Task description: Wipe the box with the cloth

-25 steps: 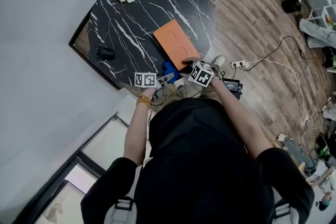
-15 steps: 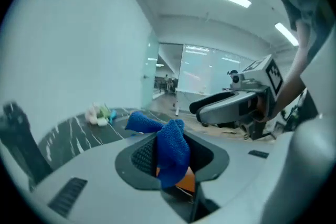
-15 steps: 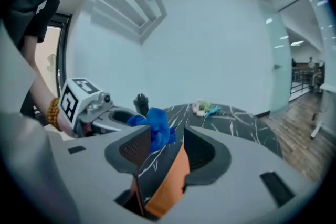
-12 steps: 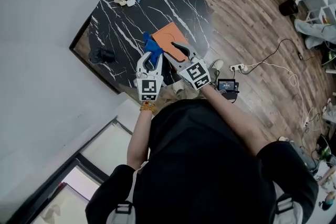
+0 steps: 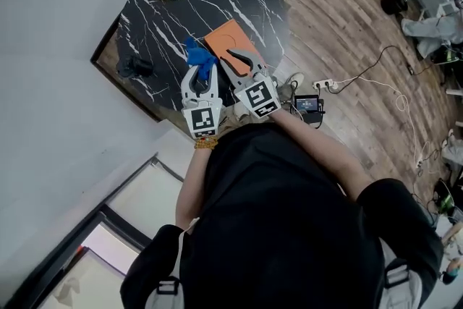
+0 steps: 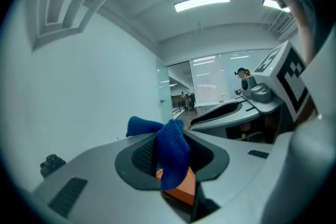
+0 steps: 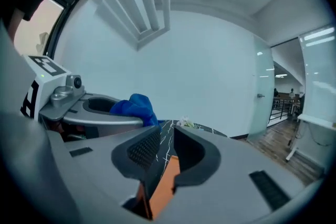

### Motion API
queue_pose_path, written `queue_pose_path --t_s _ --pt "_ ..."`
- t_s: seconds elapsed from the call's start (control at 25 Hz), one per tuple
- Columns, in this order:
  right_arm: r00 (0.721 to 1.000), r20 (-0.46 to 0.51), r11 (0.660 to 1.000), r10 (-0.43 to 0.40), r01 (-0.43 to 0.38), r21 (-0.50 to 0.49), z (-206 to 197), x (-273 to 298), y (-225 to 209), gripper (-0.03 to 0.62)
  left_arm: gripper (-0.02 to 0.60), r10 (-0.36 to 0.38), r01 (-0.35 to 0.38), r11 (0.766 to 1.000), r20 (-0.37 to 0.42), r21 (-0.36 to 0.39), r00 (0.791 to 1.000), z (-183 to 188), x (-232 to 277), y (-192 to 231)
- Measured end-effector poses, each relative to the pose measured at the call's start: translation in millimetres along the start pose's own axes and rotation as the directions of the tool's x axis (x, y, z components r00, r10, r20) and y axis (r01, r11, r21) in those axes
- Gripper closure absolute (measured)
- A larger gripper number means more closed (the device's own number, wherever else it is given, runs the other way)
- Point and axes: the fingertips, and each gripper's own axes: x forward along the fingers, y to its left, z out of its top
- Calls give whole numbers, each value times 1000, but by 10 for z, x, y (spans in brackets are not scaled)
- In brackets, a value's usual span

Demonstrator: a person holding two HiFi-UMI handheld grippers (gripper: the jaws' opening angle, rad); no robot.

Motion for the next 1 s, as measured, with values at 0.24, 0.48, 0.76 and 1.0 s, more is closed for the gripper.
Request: queue_pose_path --t_s 0.24,0.48,0.76,1.0 --pt "997 -74 996 -15 8 -85 -103 -15 79 576 466 -4 4 1000 -12 0 1000 -45 -2 -21" --pt "996 -94 997 13 -19 -72 -172 -44 156 577 466 -3 2 1000 -34 -18 999 -127 -52 -31" --pt "994 -102 997 34 -41 -66 -239 -69 215 577 466 -21 19 999 -59 -27 998 -211 -61 -108" --pt "992 -118 997 48 -55 -61 -306 -65 250 577 466 -25 22 999 -83 -33 996 -296 -74 -128"
